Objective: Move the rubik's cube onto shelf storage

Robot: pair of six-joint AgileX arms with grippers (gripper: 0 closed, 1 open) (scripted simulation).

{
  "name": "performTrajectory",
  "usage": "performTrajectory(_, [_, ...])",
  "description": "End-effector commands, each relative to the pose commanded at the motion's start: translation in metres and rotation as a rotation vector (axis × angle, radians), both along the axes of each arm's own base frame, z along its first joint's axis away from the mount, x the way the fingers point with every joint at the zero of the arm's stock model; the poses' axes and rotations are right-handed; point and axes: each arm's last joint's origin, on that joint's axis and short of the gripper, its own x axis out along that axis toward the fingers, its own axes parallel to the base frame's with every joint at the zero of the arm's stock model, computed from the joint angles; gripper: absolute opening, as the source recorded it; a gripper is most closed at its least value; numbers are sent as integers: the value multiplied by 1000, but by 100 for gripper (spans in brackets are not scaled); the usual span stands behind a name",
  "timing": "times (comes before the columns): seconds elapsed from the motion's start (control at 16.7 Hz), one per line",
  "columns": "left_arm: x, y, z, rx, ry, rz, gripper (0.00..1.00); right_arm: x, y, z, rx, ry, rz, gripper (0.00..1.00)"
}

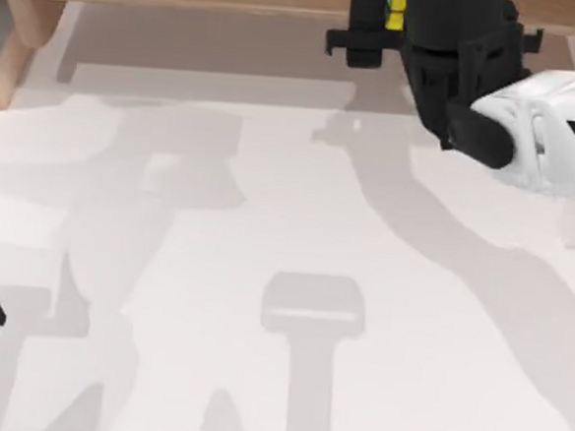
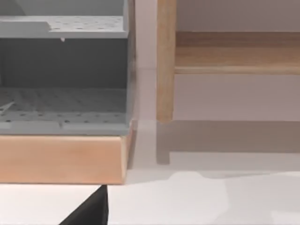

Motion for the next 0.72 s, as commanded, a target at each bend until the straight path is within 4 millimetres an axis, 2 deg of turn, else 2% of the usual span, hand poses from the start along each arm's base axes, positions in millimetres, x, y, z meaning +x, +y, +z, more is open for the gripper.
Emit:
performTrajectory(0.12, [0, 0, 0, 0, 0, 0, 100, -2, -4, 10, 16, -50, -30, 0])
performTrajectory(0.48, [0, 0, 0, 0, 0, 0, 100, -1, -4, 11, 18, -52, -31, 0])
performTrajectory(0.6, [0, 0, 0, 0, 0, 0, 100, 8, -2, 9, 17, -50, -27, 0])
performTrajectory(0.72, [0, 0, 0, 0, 0, 0, 100, 24, 0, 6, 20, -50, -28, 0])
